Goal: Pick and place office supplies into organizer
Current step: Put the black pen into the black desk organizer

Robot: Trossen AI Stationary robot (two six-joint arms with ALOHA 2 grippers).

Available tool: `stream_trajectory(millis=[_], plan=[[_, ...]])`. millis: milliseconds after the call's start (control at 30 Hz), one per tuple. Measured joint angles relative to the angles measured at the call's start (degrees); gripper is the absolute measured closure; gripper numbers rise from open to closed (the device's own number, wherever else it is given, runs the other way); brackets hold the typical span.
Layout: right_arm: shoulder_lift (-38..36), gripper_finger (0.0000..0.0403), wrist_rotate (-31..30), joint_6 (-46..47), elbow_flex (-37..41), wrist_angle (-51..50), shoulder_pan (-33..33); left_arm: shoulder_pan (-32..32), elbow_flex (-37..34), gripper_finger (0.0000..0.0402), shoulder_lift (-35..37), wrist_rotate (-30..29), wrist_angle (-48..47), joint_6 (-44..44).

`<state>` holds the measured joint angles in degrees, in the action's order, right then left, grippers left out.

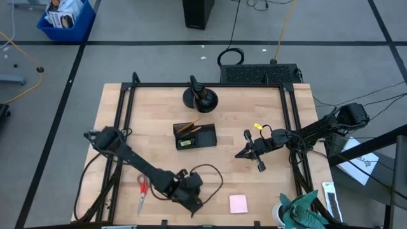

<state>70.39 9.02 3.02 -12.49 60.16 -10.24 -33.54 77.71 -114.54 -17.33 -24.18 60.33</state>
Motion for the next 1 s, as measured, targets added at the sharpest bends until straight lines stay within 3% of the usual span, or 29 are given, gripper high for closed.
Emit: stream_trajectory(millis=[233,467,633,1000], plan=[[0.00,0.0403,0.02,0.64,0.00,1.34,0.02,1.68,8.22,0.0398,-3.75,1.48,-13.94,2.51],[0.00,0.0403,0.02,0.64,0.00,1.29,0.00,4.19,8.40,0.0359,-3.80,7.50,-13.82,4.29],[0.00,0.0403,0.02,0.64,0.00,1.27,0.00,6.04,8.40,0.0328,-3.79,8.31,-13.82,4.40],[0.00,0.0403,0.02,0.64,0.00,1.27,0.02,6.69,8.37,0.0323,-5.00,11.96,-15.33,3.28]])
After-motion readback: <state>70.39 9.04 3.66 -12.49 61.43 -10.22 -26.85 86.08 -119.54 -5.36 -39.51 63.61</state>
